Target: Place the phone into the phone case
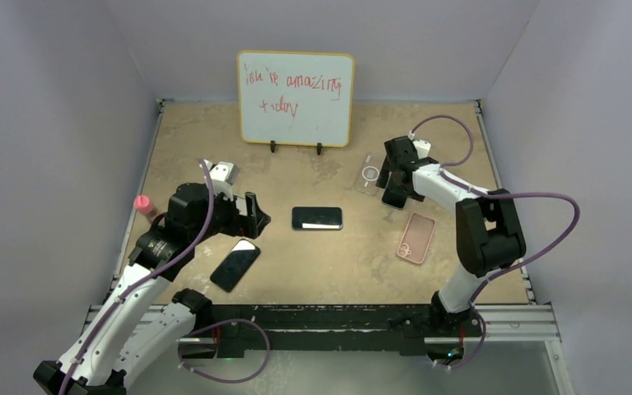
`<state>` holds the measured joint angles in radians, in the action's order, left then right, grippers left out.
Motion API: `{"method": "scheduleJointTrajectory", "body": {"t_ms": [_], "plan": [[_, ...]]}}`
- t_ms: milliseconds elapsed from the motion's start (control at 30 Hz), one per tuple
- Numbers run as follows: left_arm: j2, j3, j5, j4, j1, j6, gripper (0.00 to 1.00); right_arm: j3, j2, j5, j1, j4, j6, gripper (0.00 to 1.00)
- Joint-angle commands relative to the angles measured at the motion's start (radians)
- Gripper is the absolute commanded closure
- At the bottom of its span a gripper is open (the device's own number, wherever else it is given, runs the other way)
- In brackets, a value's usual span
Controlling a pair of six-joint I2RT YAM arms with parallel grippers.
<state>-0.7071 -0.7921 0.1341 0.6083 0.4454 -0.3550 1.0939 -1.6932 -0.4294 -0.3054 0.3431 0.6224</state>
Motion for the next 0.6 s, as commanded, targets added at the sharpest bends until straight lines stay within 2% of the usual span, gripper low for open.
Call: {"method": "scheduleJointTrajectory", "body": {"t_ms": [0,167,567], "plan": [[-0.002,0.003,-0.002,-0.035,-0.005,0.002,0.04,0.044,-0.026,0.014,0.026,-0.033,-0.020,0.07],[-0.006,0.002,-0.002,-0.036,-0.005,0.003,0.04,0.051,-0.081,0.049,0.037,-0.059,-0.031,0.03],[-0.016,0.005,-0.019,-0.038,-0.005,-0.002,0.04,0.070,-0.162,0.084,0.083,-0.087,-0.056,0.08]]}}
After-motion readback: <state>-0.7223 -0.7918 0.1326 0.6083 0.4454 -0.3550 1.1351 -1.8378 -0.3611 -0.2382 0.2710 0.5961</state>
